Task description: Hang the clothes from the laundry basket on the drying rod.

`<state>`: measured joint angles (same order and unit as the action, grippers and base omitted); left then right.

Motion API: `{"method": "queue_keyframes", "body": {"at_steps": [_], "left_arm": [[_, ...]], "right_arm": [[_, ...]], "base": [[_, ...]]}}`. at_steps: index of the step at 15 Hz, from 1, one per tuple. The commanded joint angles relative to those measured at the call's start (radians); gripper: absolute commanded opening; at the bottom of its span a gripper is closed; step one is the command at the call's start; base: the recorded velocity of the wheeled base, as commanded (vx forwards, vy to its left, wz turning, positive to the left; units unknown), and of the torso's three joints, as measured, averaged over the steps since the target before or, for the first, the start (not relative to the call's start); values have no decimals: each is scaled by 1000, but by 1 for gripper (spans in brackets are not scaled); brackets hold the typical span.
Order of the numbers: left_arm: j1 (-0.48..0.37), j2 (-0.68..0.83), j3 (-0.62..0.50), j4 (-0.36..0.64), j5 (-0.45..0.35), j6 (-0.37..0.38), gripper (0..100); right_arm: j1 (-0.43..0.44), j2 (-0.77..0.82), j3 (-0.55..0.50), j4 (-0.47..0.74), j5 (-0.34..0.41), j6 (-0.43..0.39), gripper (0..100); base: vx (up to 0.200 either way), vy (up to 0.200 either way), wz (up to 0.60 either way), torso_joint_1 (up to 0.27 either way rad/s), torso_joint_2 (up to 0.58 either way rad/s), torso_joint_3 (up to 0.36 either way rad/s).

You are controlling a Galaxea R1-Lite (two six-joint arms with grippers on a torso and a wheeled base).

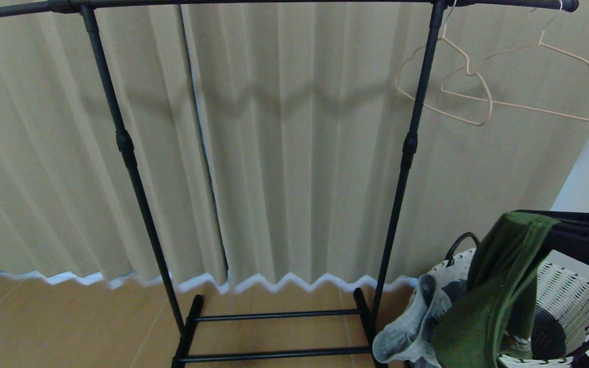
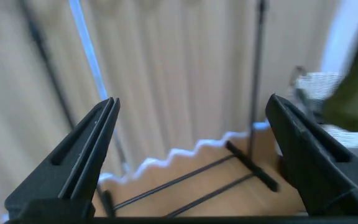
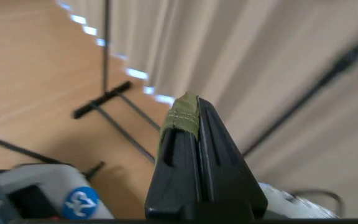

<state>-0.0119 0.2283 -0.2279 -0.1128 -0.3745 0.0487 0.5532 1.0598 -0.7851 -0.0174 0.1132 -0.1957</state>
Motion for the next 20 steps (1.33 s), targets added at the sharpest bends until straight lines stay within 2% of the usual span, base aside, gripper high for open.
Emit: {"method": "queue_keyframes", "body": {"at_steps": [1,3,4,5,7,8,10,12,15,16,18,20], "left_arm": [[-39,316,-149,-59,-93,5,100],[-154,480,-212,-104,-95,3,100],[-177,516,-228,-105,-93,3,100],[-238,620,-272,-105,-92,2,100],[-318,734,-318,-105,-75,2,100],[-356,778,-340,-105,-52,0,100],[-534,895,-393,-111,95,-18,100],[-669,990,-413,-160,175,-55,100],[-812,1129,-419,-288,195,-130,100],[-830,1163,-426,-308,195,-138,100],[-889,1296,-498,-355,232,-155,100],[-964,1398,-627,-357,302,-207,100]], "right_arm": [[39,103,-48,-6,0,24,0],[65,138,-91,-9,0,56,0],[71,147,-100,-9,0,67,0],[91,169,-125,-9,0,104,0],[102,189,-137,-9,0,118,0],[102,192,-144,-10,0,118,0],[117,221,-180,-32,0,119,0],[122,252,-189,-73,-1,119,0],[122,246,-171,-133,-1,162,0],[122,246,-167,-133,-1,170,0],[122,252,-151,-133,-3,171,0],[123,246,-149,-133,-1,174,0]], "base": [[0,0,0,0,0,0],[0,0,0,0,0,0],[0,0,0,0,0,0],[0,0,0,0,0,0],[0,0,0,0,0,0],[0,0,0,0,0,0],[0,0,0,0,0,0],[0,0,0,0,0,0],[0,0,0,0,0,0],[0,0,0,0,0,0],[0,0,0,0,0,0],[0,0,0,0,0,0]]}}
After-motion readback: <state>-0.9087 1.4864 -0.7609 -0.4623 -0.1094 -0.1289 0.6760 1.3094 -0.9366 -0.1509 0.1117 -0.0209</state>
